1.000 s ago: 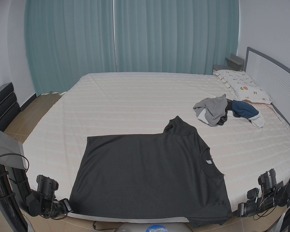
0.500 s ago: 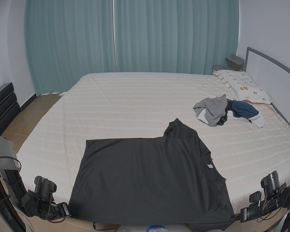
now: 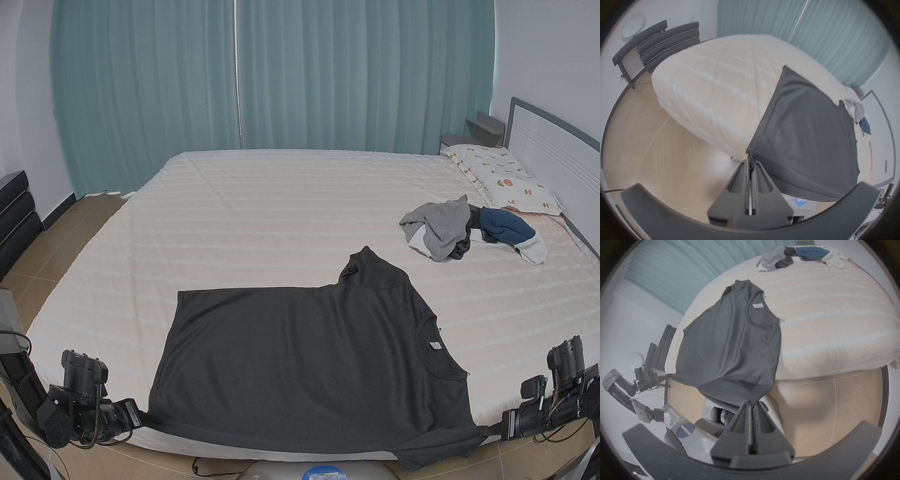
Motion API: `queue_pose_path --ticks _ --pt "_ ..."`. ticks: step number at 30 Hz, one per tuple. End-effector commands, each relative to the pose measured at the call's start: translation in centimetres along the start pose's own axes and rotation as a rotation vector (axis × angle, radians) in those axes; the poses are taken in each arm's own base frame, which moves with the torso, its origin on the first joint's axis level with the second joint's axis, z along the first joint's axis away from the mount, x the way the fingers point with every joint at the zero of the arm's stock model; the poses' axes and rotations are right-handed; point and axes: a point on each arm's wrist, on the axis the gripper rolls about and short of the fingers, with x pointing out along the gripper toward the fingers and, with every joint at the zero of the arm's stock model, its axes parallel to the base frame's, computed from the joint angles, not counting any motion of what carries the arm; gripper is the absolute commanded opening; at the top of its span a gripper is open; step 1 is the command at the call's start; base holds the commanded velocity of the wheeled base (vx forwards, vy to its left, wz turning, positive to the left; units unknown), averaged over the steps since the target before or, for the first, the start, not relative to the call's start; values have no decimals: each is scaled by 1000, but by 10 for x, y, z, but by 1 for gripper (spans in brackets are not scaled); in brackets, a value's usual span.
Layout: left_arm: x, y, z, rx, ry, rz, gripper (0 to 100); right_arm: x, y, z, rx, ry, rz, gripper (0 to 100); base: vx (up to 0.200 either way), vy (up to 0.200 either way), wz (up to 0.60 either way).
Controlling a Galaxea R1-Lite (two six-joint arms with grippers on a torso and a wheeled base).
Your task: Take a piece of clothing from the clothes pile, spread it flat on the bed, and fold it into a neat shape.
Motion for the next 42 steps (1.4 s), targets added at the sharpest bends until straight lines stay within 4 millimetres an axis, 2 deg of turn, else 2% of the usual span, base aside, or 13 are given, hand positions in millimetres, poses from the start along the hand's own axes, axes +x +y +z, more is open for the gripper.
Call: queue_pose_path --ticks 1,4,5,7,11,20,29,34,42 --pt "1 -5 10 -13 -60 -39 0 -1 2 21 12 -70 9 0 0 0 0" --pt "1 -9 17 -46 -102 -59 0 -2 5 30 36 -98 20 0 0 0 0" --pt "2 -15 26 -91 -138 -83 0 -3 9 42 52 -130 36 0 0 0 0" --pt "2 -18 31 -107 -159 -98 0 -2 11 52 58 -142 42 0 0 0 0" --pt "2 -20 34 -104 -169 -109 0 -1 13 64 54 -168 46 0 0 0 0" --pt "1 -22 35 -91 -175 -116 0 -1 13 66 55 -173 42 0 0 0 0" --pt "5 -30 46 -93 -201 -136 0 2 12 71 56 -171 41 0 0 0 0" --pt "14 -31 47 -91 -183 -124 0 8 10 74 64 -157 37 0 0 0 0" --pt "37 -38 55 -90 -166 -110 0 21 8 92 72 -148 37 0 0 0 0"
